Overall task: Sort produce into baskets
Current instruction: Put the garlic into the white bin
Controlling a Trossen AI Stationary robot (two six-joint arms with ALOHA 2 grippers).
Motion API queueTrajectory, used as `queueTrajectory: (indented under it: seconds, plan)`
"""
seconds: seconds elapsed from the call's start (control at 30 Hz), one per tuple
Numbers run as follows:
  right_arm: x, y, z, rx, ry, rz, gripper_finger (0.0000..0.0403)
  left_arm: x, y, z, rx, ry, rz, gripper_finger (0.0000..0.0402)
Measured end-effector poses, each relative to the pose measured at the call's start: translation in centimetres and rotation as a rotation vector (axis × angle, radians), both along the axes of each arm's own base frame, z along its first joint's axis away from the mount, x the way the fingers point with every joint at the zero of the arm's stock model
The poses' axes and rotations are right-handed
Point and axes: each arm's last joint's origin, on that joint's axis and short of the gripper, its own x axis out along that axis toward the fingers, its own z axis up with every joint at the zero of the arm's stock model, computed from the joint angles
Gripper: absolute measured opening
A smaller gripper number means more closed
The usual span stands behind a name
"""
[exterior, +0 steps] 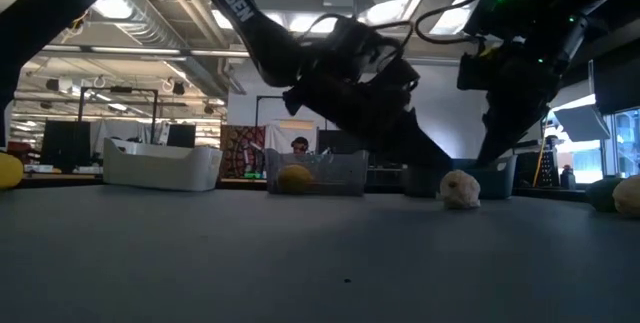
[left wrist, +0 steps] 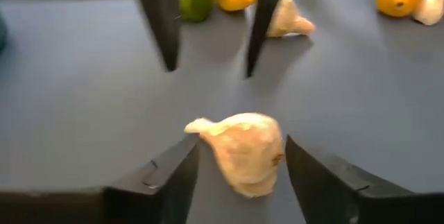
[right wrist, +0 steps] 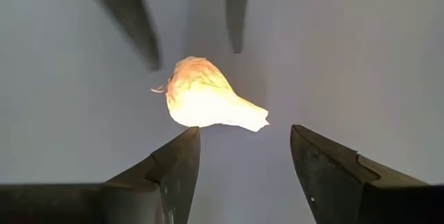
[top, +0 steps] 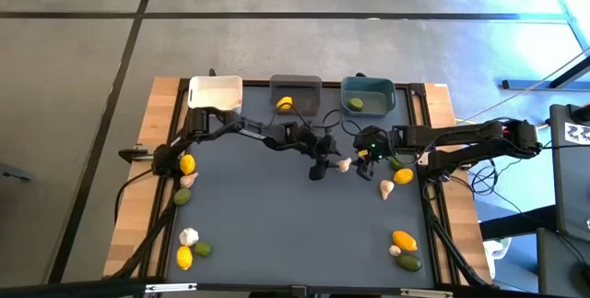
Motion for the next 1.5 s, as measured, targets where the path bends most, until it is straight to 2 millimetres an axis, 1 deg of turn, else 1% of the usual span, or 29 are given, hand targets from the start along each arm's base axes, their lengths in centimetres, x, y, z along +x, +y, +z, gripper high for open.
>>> queueTrajectory:
  seconds: [0.1,0.2,0.33,0.57,0.67,0.77,1.03,1.13,1.23,1.37,1.43,1.5]
  plan:
    - [0.0,-0.1,0.0,-0.023,0.004,-0.016,0.0222,0.1,-0.5,0.0,0.011,-0.003,-0.017,0.0239]
    - [0.0,-0.1,0.0,-0.025,0.002,-0.017,0.0222,0.3,-0.6,0.0,0.031,-0.031,-0.029,0.025]
    - [-0.1,-0.1,0.0,-0.024,0.009,-0.017,0.0222,0.7,-0.4,-1.1,0.035,-0.07,-0.026,0.0253]
    - [0.0,-0.1,0.0,-0.026,0.004,-0.018,0.0222,1.5,0.3,-2.3,-0.061,-0.079,-0.056,0.0251]
    - [0.0,-0.1,0.0,-0.032,0.007,-0.022,0.0222,1.5,0.7,-3.1,-0.088,-0.054,-0.046,0.0237]
    - [0.0,-0.1,0.0,-0.038,0.008,-0.026,0.0222,1.5,0.8,-2.8,-0.088,-0.066,-0.042,0.0213]
    - [-0.1,-0.2,0.0,-0.053,0.011,-0.035,0.0222,1.5,0.7,-2.8,-0.084,-0.061,-0.049,0.0118]
    - [-0.1,-0.2,0.0,-0.053,0.011,-0.035,0.0222,1.5,0.7,-2.8,-0.083,-0.061,-0.048,0.0092]
    - [-0.1,-0.2,0.0,-0.054,0.011,-0.036,0.0222,1.5,0.7,-2.8,-0.083,-0.061,-0.048,0.0083]
    - [-0.1,-0.2,0.0,-0.054,0.012,-0.036,0.0222,1.5,0.7,-2.5,-0.082,-0.057,-0.046,0.009]
    - [-0.1,-0.2,0.0,-0.053,0.012,-0.036,0.0222,1.3,0.8,-1.9,-0.078,-0.045,-0.033,0.0095]
    - [-0.1,-0.2,0.0,-0.054,0.011,-0.036,0.0222,1.2,0.8,-0.7,-0.066,-0.047,-0.015,0.0097]
